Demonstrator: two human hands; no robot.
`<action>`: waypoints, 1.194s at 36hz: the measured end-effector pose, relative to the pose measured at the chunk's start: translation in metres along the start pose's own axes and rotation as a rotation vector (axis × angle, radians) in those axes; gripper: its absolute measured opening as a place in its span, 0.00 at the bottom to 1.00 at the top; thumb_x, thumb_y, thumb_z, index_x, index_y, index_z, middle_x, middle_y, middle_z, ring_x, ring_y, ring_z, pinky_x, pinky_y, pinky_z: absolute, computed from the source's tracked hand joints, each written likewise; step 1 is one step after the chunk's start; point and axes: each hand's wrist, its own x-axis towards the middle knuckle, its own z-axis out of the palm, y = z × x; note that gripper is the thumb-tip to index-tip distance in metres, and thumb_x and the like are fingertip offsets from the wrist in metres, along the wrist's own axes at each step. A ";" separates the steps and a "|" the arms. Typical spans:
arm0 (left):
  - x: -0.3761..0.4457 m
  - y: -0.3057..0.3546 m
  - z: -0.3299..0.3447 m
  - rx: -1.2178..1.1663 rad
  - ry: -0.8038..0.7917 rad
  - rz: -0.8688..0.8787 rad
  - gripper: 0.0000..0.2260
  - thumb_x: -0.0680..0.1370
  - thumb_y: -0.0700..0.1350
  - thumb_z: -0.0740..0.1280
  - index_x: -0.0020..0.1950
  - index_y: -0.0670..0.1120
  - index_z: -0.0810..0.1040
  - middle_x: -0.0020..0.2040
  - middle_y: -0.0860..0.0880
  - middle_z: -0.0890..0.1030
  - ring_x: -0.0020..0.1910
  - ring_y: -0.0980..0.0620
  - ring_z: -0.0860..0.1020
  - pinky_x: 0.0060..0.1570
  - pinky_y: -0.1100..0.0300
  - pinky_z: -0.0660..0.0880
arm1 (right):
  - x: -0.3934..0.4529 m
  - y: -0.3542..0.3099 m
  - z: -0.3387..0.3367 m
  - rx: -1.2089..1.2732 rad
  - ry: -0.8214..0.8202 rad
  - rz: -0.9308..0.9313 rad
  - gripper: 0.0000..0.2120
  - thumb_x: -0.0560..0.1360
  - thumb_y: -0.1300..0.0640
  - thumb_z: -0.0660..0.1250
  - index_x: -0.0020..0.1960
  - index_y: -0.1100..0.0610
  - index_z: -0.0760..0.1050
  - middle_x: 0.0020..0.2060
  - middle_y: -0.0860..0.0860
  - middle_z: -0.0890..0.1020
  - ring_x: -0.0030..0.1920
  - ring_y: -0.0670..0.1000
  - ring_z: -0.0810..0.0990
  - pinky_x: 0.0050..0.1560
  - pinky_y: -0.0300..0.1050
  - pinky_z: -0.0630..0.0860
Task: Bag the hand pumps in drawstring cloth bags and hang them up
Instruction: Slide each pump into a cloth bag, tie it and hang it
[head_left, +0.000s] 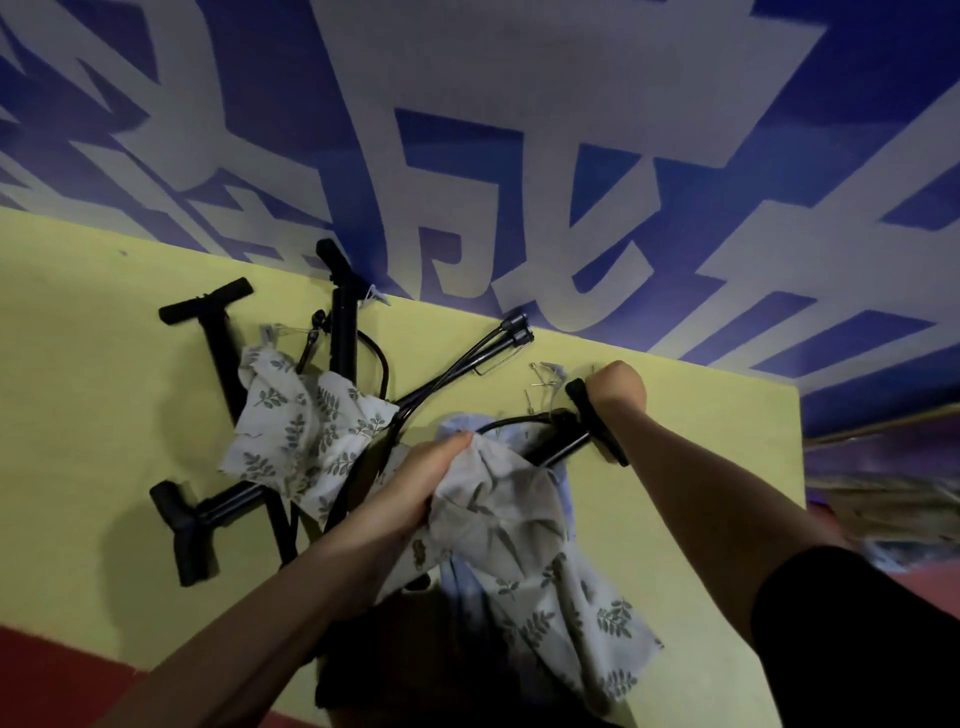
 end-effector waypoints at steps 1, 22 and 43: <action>0.003 0.000 -0.001 0.026 0.019 -0.024 0.19 0.78 0.54 0.66 0.58 0.39 0.78 0.46 0.43 0.80 0.46 0.46 0.79 0.52 0.54 0.73 | 0.000 0.000 0.001 -0.012 0.003 0.000 0.09 0.76 0.62 0.59 0.51 0.65 0.76 0.48 0.61 0.80 0.46 0.62 0.77 0.43 0.45 0.70; -0.059 -0.018 -0.015 -0.249 -0.334 0.209 0.24 0.78 0.50 0.66 0.72 0.43 0.69 0.64 0.40 0.78 0.62 0.41 0.77 0.66 0.44 0.70 | -0.164 0.008 0.004 0.995 -0.068 -0.208 0.17 0.78 0.61 0.55 0.32 0.51 0.60 0.28 0.48 0.62 0.31 0.48 0.59 0.32 0.43 0.56; -0.140 -0.086 -0.047 -0.334 -0.319 0.346 0.28 0.75 0.54 0.67 0.67 0.37 0.73 0.64 0.33 0.76 0.64 0.36 0.74 0.70 0.40 0.64 | -0.284 0.065 0.033 0.344 -0.240 -0.741 0.11 0.80 0.57 0.60 0.45 0.54 0.81 0.37 0.45 0.82 0.37 0.42 0.78 0.43 0.38 0.73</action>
